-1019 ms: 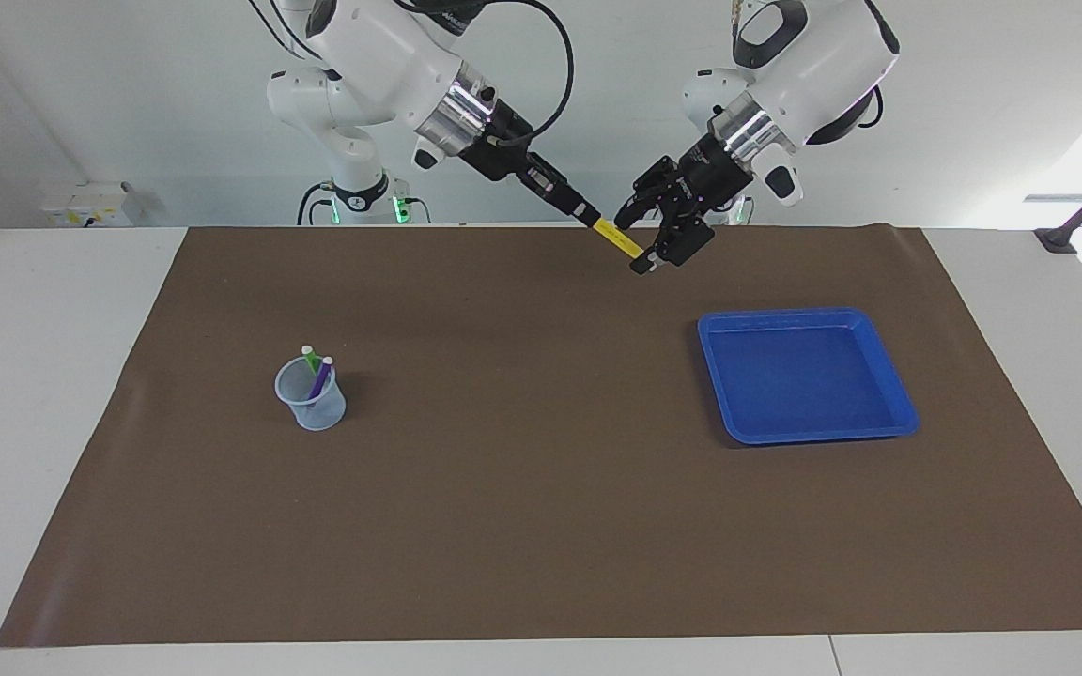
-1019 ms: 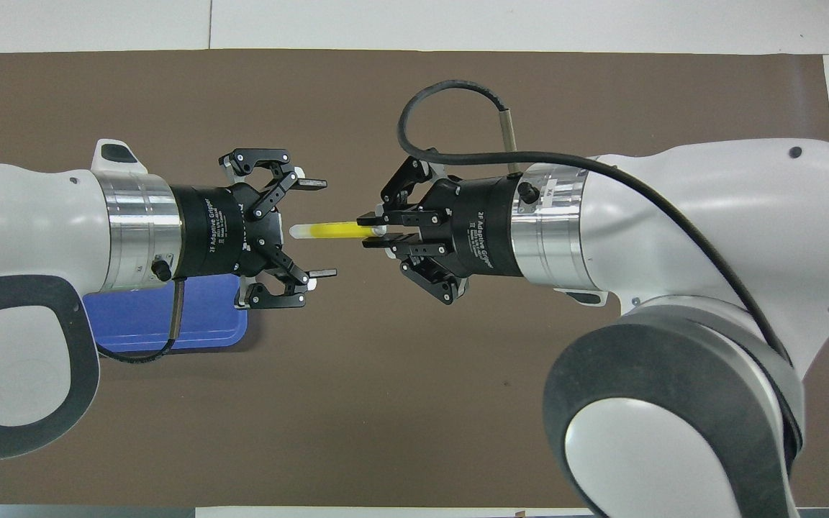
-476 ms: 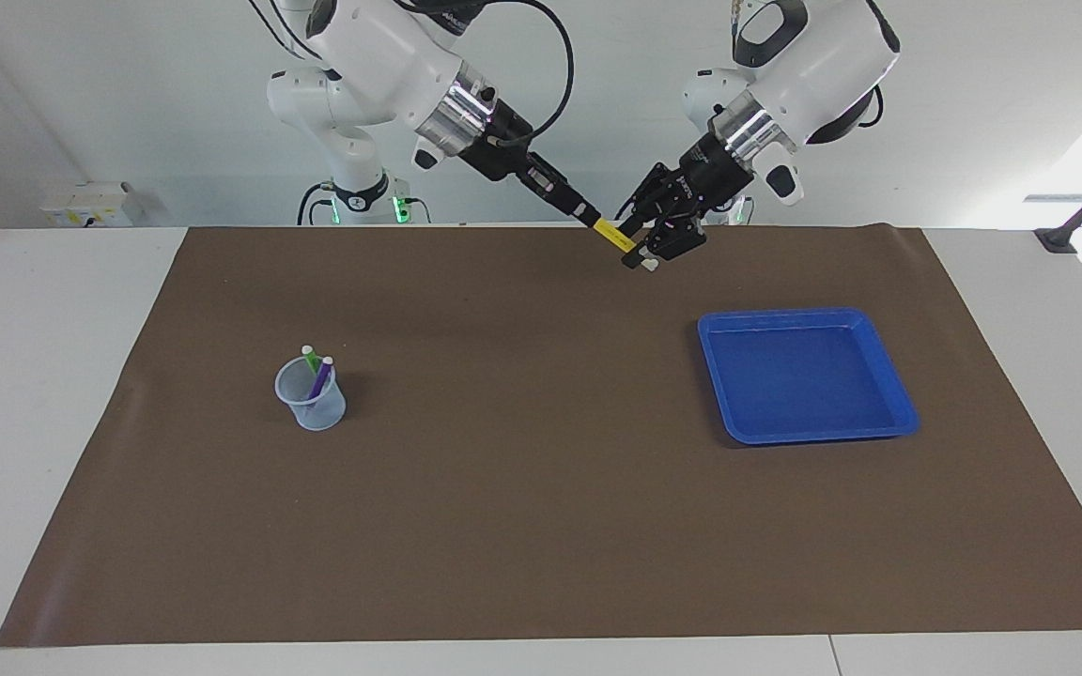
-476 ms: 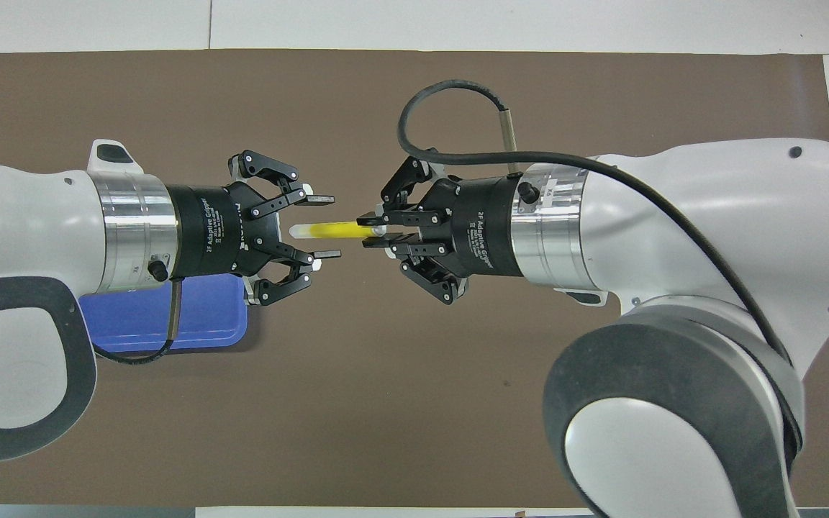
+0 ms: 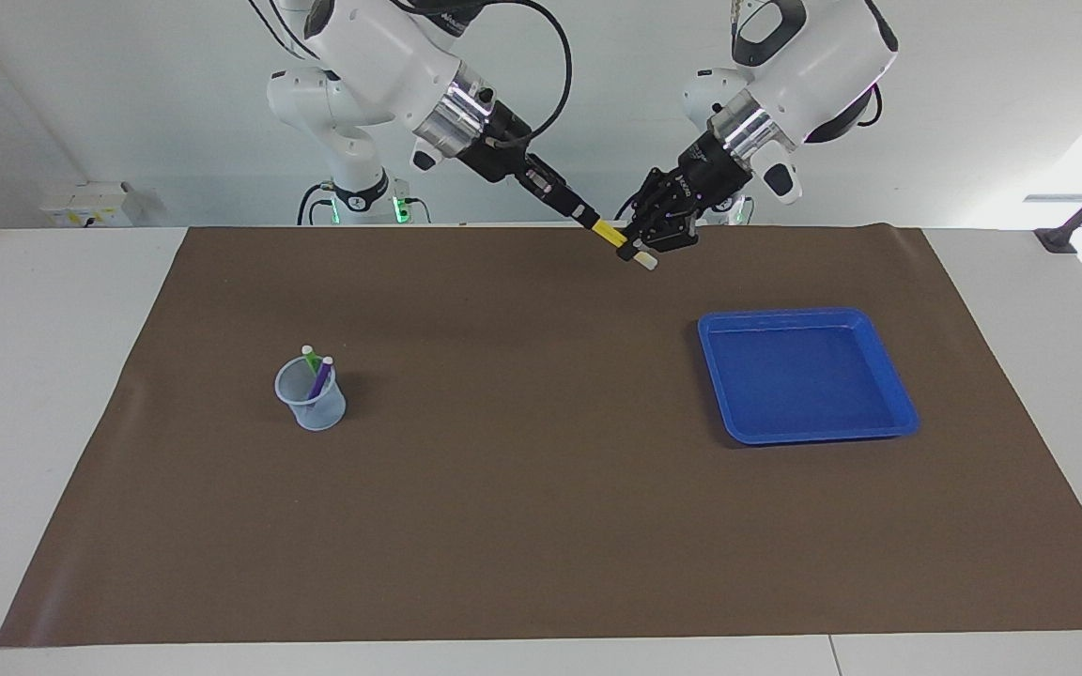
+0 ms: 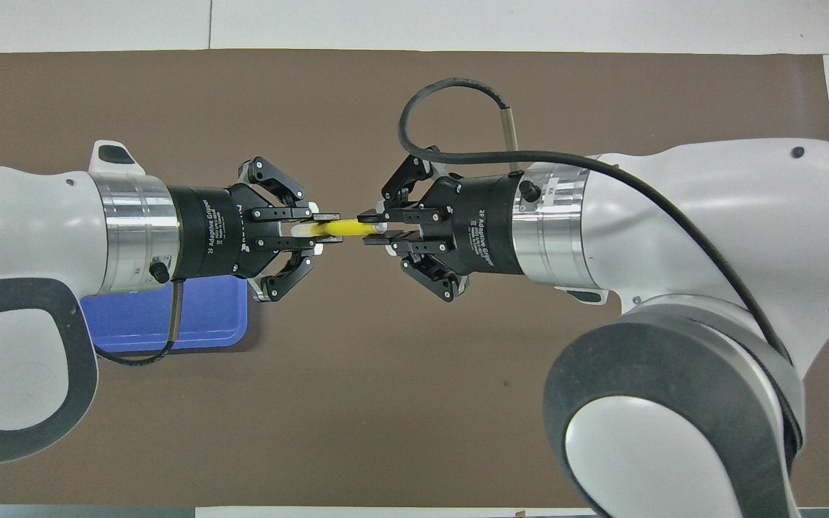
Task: Right arm passes pens to left for tray arrangement
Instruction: 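Close the left gripper on the yellow pen's free end, then open the right gripper and draw it back from the pen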
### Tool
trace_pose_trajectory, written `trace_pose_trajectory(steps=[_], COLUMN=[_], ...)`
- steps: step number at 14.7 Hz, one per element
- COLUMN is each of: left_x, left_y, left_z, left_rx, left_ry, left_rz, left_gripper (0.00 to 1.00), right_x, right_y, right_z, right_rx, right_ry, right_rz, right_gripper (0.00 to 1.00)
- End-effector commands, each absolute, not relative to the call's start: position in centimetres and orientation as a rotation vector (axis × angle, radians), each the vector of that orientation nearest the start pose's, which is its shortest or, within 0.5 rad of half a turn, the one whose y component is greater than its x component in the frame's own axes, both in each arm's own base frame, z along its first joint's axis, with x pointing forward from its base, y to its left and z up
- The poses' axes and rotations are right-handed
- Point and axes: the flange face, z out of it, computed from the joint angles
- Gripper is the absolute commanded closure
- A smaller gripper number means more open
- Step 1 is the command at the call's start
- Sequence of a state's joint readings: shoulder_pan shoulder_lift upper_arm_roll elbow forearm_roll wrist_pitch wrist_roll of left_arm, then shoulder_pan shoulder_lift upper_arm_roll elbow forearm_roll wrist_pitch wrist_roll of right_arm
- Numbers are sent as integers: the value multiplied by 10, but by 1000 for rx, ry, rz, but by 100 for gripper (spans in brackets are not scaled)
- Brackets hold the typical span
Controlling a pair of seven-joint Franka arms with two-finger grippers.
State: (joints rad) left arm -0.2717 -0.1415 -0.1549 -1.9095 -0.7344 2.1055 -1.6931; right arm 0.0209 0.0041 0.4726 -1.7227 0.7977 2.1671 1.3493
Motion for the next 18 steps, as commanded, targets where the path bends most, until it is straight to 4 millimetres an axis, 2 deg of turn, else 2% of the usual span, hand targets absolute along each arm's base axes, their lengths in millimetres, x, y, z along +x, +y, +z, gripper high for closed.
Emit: trace_pose_trajectory(steps=[1,2,3,4,5,6,7,9,11,13,16,18], left_x=[482,482,482,482,483,483,484,487,489,495,501,510], left_y=[-257,-257,-257,-257,-257,-257,-256,-252,-245,-226,-196,-163], left_z=[605,605,605,605,605,605,605,606,603,600,587,571], left_rx=[1726,1725,1725,1725,1724,1723,1718,1706,1765,1842,2060,2187], left_ry=[1742,1741,1742,1742,1742,1742,1743,1744,1677,1590,1360,1207], left_rz=[-548,-547,-546,-546,-546,-548,-543,-529,-491,-435,-399,-369], left_gripper=[100,100,100,100,100,100,100,100,100,100,100,100], right_x=[518,518,519,521,523,523,523,524,525,527,521,517], right_y=[315,314,313,311,307,305,303,291,271,248,212,181], right_z=[624,624,624,626,625,627,626,623,624,616,593,574], right_rx=[-1932,-1934,-1936,-1941,-1953,-1980,-2041,-2157,-2195,-2294,-2518,-2659], right_ry=[1288,1288,1286,1288,1292,1289,1283,1282,1305,1272,1099,992], right_rz=[444,445,436,415,404,365,298,166,148,92,38,8], right_gripper=[100,100,86,65,50,30,2,0,0,0,0,0])
